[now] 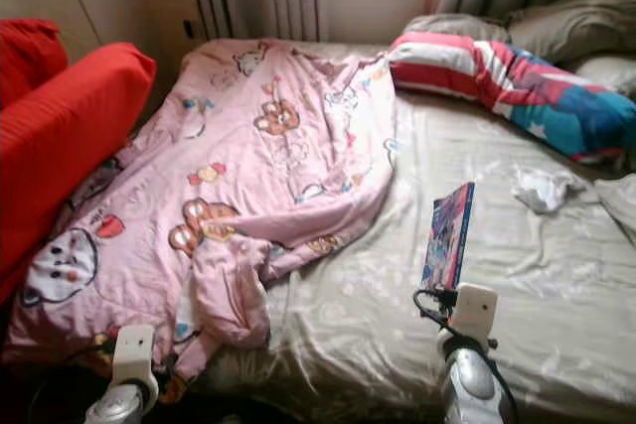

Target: Clean up the room

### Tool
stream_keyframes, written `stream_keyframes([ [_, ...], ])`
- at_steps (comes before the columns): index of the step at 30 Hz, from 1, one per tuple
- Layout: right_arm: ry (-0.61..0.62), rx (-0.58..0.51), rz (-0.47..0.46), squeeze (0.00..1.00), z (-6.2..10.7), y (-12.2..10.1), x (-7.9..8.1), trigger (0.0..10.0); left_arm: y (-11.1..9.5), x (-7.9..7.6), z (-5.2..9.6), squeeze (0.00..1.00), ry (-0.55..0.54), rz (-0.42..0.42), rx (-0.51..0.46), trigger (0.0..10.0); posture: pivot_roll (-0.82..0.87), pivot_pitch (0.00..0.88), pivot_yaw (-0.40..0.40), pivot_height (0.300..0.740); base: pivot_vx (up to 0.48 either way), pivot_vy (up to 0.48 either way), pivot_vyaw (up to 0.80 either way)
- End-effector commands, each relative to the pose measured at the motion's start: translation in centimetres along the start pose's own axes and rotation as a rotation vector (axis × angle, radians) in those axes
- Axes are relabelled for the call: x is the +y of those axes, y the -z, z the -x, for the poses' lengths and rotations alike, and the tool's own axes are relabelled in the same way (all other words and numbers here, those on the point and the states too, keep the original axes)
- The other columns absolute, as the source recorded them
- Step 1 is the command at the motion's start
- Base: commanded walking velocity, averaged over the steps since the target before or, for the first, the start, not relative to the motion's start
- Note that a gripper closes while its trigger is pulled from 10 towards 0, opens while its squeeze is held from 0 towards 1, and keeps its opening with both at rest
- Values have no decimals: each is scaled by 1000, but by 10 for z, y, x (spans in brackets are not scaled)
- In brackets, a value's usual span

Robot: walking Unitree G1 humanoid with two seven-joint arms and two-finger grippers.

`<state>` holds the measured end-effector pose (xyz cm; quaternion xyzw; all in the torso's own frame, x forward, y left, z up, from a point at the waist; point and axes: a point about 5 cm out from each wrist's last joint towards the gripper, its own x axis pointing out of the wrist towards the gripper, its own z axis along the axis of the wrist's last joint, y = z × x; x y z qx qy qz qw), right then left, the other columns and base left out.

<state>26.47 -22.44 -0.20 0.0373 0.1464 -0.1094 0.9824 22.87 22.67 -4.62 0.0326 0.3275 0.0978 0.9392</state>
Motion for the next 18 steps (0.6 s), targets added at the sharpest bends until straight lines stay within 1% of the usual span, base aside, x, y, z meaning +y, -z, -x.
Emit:
stream_keyframes([
  [1,-4,-17,9,0,-3,-5,2,10000,10,4,2,0,-16,-17,55,10000,-91,0,17,740,0,0,0],
  [2,0,-2,25,0,-3,-4,3,10000,13,5,3,0,-22,-21,77,10000,-87,0,13,740,0,0,0],
  [6,5,-2,23,0,-2,-3,1,10000,22,6,5,0,-19,-37,118,10000,-99,0,15,740,0,0,0],
  [12,29,-2,25,0,0,-1,-4,10000,32,2,9,0,-3,-38,147,10000,-98,0,9,740,0,0,0],
  [14,34,15,32,0,0,1,-5,10000,34,2,10,0,-1,-39,153,10000,-97,0,4,740,0,0,0],
  [18,25,27,42,0,1,3,-5,10000,37,1,11,0,7,-57,162,10000,-100,0,-1,740,0,0,-712],
])
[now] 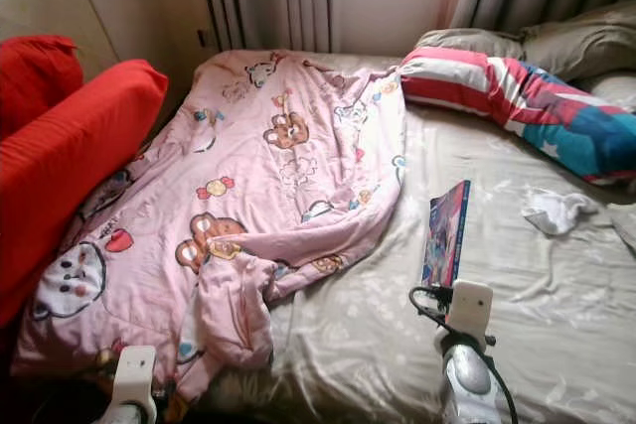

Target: Clean up the room

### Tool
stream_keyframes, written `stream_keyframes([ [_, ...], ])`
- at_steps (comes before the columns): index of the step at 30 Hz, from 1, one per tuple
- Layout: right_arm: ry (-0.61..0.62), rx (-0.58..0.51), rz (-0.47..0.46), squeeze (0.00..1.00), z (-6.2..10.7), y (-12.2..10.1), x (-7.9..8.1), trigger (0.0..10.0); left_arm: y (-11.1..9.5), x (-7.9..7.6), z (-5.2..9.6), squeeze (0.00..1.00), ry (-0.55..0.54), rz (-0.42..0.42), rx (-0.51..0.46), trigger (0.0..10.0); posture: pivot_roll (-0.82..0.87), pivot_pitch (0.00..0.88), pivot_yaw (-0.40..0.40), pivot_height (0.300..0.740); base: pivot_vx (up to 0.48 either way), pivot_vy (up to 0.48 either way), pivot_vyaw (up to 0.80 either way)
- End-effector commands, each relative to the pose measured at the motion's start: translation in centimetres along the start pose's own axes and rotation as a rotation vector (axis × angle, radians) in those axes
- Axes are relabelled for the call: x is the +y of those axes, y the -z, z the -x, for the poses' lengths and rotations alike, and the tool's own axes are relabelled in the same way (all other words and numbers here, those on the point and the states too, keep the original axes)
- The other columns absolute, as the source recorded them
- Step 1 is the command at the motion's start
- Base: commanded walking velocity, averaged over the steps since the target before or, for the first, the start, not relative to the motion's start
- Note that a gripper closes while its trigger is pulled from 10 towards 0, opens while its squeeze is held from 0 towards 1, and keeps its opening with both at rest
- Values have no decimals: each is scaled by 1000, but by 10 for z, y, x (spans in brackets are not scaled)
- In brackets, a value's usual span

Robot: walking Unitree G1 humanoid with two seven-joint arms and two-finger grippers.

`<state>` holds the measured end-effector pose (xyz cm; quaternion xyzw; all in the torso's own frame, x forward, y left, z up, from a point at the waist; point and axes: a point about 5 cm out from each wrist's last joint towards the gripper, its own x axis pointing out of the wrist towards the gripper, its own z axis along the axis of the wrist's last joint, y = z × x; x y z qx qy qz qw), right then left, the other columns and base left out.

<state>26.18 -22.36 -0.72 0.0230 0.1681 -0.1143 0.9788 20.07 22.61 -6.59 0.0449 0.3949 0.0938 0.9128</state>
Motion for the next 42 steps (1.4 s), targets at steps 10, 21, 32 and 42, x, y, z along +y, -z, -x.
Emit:
stream_keyframes([
  [10,25,-12,34,0,-2,-4,-6,10000,6,-2,1,0,31,-41,26,10000,-101,0,-9,740,0,-144,-200],
  [21,49,-7,5,0,-1,-2,-8,10000,-1,-7,-1,0,31,-56,11,10000,-102,0,2,740,0,-109,-420],
  [32,39,-10,-9,0,-1,-2,-3,10000,1,-2,0,0,30,-58,7,10000,-100,0,10,740,0,0,0],
  [42,21,6,-21,0,-1,0,2,10000,-4,-1,-1,0,30,-59,2,10000,-101,0,13,740,0,-252,-309],
])
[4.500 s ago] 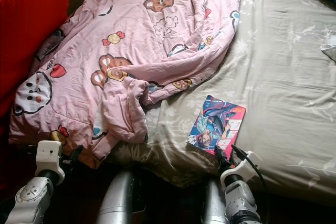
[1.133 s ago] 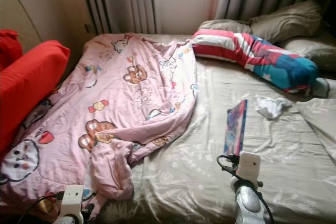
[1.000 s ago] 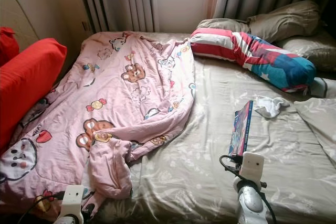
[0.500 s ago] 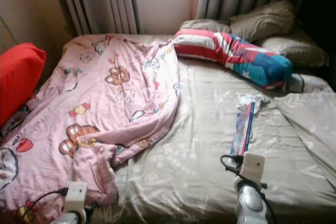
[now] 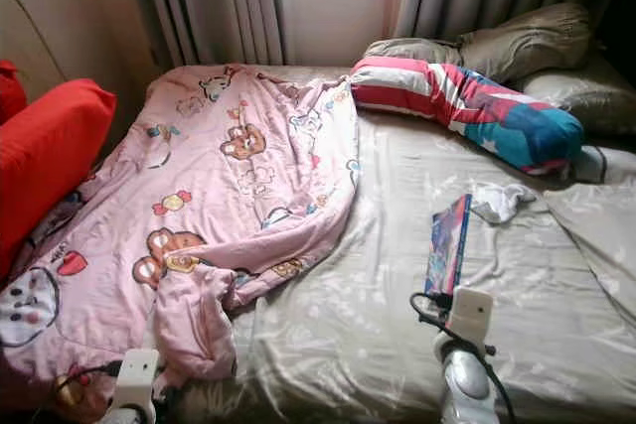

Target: Clean up the room

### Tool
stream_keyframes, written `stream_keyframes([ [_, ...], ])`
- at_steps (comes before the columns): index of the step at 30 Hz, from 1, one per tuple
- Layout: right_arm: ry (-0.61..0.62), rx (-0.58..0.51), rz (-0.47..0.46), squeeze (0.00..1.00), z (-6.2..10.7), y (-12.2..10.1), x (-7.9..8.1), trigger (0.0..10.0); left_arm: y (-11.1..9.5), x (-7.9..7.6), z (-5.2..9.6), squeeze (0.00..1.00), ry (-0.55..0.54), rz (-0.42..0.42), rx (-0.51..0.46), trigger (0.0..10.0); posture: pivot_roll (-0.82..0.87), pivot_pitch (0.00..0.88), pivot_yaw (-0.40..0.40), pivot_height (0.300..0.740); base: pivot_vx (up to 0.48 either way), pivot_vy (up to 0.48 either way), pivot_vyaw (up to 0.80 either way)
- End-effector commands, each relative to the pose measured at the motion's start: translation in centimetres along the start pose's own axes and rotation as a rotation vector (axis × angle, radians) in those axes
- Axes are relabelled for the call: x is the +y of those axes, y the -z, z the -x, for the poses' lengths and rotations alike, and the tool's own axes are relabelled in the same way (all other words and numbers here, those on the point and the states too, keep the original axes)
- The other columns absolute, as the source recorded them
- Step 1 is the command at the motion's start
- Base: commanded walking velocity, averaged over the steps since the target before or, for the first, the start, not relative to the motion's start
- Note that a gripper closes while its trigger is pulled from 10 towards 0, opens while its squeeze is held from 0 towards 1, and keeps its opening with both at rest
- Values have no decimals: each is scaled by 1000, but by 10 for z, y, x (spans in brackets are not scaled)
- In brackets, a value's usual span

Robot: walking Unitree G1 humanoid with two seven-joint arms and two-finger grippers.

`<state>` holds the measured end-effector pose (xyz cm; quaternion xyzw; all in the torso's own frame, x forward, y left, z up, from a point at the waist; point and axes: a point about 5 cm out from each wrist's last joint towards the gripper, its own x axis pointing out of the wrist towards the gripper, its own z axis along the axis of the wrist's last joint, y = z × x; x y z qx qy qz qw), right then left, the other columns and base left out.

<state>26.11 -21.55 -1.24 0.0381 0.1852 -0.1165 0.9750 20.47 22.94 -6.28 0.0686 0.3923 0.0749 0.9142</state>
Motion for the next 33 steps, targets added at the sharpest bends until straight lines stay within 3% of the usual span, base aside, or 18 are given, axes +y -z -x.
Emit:
stream_keyframes([
  [1,22,-40,7,0,-1,-6,-6,10000,0,-5,0,0,16,-1,13,10000,-101,0,13,740,0,-281,0],
  [14,9,-35,17,0,-1,-6,-6,10000,-2,-11,-1,0,25,5,12,10000,-102,0,7,740,0,-280,0],
  [33,-9,-25,22,0,-1,-4,-3,10000,4,-5,1,0,24,6,17,10000,-101,0,10,740,0,-281,0],
])
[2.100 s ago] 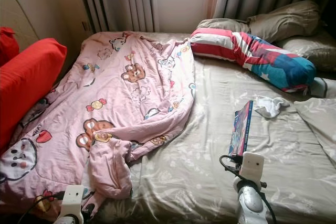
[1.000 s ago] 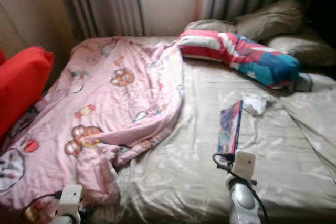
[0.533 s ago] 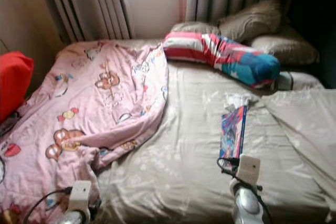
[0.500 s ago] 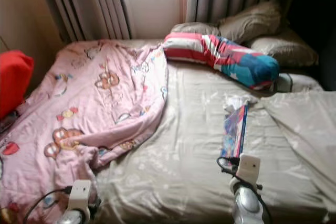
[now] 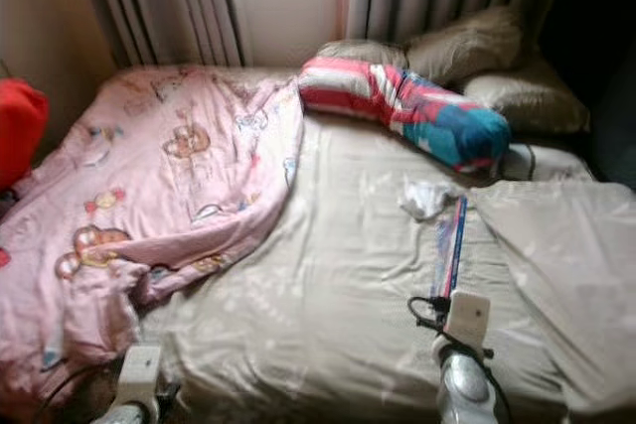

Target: Clean up the room

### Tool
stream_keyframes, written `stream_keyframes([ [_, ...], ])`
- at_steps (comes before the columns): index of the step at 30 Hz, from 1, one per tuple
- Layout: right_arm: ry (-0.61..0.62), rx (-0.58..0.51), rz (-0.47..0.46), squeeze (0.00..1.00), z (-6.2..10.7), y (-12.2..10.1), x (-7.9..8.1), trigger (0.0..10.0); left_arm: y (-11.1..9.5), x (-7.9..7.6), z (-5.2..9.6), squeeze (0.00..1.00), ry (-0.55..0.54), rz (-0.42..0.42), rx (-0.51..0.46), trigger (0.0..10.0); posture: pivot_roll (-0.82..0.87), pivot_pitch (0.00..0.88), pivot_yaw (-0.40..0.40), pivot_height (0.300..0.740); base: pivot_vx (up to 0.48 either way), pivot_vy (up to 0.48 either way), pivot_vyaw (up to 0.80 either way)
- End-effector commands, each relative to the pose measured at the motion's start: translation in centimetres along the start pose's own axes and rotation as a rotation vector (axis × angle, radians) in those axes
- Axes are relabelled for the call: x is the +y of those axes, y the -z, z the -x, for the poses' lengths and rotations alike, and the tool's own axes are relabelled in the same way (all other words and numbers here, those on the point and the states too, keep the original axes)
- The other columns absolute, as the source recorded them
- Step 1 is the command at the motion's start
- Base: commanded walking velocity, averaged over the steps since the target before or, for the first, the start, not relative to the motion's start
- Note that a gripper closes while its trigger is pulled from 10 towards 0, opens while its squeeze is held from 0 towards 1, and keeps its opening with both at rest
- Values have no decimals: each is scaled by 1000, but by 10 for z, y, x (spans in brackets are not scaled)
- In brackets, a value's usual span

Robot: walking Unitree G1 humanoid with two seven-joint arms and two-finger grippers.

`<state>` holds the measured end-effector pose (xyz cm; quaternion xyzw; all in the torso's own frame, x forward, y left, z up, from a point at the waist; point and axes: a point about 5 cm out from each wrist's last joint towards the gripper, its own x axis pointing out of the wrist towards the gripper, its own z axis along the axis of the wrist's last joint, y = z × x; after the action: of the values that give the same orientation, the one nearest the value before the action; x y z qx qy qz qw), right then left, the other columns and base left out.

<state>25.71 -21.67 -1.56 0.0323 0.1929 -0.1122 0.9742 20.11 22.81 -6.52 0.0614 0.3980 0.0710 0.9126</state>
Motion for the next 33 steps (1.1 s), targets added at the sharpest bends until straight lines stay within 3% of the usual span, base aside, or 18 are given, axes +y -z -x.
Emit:
stream_keyframes([
  [1,-4,-39,7,0,-3,-9,-1,10000,1,-3,0,0,11,-3,6,10000,-101,0,10,740,0,-281,0],
  [7,-4,-37,7,0,-3,-8,0,10000,8,-2,2,0,15,-3,25,10000,-104,0,12,740,0,-283,0],
  [15,2,-32,9,0,-2,-7,-2,10000,19,4,5,0,15,12,53,10000,-105,0,11,740,0,0,0],
  [33,56,-26,21,0,-2,-6,-9,10000,13,-6,2,0,44,30,74,10000,-106,0,14,740,0,0,0],
])
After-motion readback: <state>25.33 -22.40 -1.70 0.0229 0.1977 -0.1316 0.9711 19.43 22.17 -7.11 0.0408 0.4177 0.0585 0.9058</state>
